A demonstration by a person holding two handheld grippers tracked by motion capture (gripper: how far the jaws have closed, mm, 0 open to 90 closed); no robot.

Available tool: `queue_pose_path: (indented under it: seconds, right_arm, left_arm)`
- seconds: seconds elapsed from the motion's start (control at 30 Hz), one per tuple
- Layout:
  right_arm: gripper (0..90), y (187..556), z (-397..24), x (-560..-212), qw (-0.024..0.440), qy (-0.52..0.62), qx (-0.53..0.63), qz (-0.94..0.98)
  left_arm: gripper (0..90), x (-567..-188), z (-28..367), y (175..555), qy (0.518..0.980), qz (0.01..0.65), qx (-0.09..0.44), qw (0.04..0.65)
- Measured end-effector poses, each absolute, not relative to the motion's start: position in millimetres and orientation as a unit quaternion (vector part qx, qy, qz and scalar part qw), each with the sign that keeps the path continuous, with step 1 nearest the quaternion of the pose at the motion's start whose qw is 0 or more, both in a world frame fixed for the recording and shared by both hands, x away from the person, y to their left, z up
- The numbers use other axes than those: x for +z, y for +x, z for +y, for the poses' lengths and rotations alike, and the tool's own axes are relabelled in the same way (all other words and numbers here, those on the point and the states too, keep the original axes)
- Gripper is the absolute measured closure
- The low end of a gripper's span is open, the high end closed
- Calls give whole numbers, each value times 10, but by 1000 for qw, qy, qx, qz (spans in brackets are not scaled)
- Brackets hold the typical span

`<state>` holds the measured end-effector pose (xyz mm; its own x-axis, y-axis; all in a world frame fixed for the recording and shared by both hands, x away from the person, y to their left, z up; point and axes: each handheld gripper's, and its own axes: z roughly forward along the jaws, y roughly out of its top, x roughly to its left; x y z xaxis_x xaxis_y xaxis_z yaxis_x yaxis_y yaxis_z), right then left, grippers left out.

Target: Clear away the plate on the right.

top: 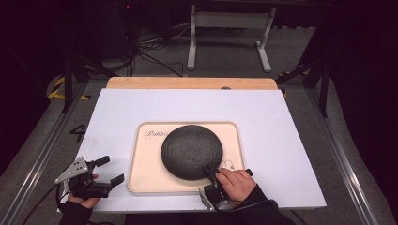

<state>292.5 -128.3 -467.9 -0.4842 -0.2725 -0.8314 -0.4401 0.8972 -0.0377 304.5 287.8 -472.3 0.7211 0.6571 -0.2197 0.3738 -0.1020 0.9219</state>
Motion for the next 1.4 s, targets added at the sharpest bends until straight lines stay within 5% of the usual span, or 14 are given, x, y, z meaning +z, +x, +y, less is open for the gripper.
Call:
queue_pose_path:
  seconds: [0.47,0.97,1.4]
  right_arm:
    - [640,2847,-1378,-4518,443,-206,121,864]
    - [526,2872,-1678,-4178,417,-90,278,860]
    - [300,3072,-2075,-4106,358,62,428,827]
  left_arm:
    - [8,-4724,2874,3045,732,354,124,569]
    - [8,-4726,2874,3041,730,353,127,571]
    - [8,-4726,2874,3042,730,352,127,572]
